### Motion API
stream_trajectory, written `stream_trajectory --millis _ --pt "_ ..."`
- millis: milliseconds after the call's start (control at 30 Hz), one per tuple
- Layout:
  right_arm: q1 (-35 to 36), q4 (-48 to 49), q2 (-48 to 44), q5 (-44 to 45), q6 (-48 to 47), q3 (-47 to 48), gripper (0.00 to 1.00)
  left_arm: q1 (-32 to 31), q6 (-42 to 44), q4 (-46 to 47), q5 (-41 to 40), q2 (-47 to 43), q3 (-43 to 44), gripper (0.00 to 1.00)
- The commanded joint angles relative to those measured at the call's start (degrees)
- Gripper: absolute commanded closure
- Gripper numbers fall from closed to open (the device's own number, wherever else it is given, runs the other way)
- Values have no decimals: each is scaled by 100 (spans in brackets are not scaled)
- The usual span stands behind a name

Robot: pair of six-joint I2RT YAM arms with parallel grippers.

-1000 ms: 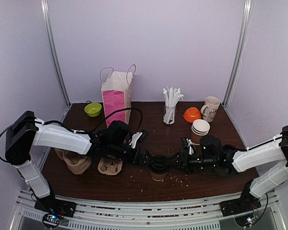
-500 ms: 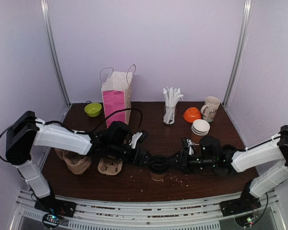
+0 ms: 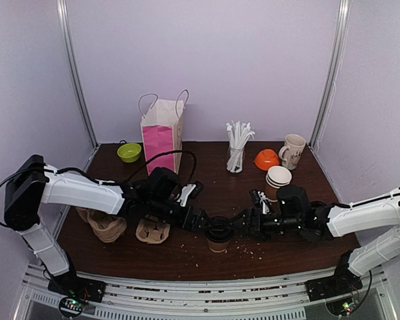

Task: Pack the takeout coffee

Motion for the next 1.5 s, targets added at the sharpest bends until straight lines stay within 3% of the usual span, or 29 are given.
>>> stream_trajectory --millis 0,100,367,600,933,1033,1200,1467 --pt "181 -189 157 -210 -154 89 24 -5 76 -3 26 -220 123 11" --pt "231 -120 260 -255 -145 80 25 -6 86 -17 49 -225 157 2" --pt "396 -155 463 -432 -214 158 24 -49 109 -26 63 -549 -20 2" --pt "397 39 622 -297 -44 97 34 -67 111 42 150 -598 -321 7" --pt "390 68 658 8 153 -46 35 -67 124 218 223 -335 -318 8" --pt "386 349 638 -50 246 -119 31 -67 124 235 238 -289 -316 9" --pt "388 460 401 -93 206 -114 18 -67 134 249 239 -281 -317 9" --pt "449 165 30 -199 -15 -135 18 -67 84 319 271 -359 -391 9"
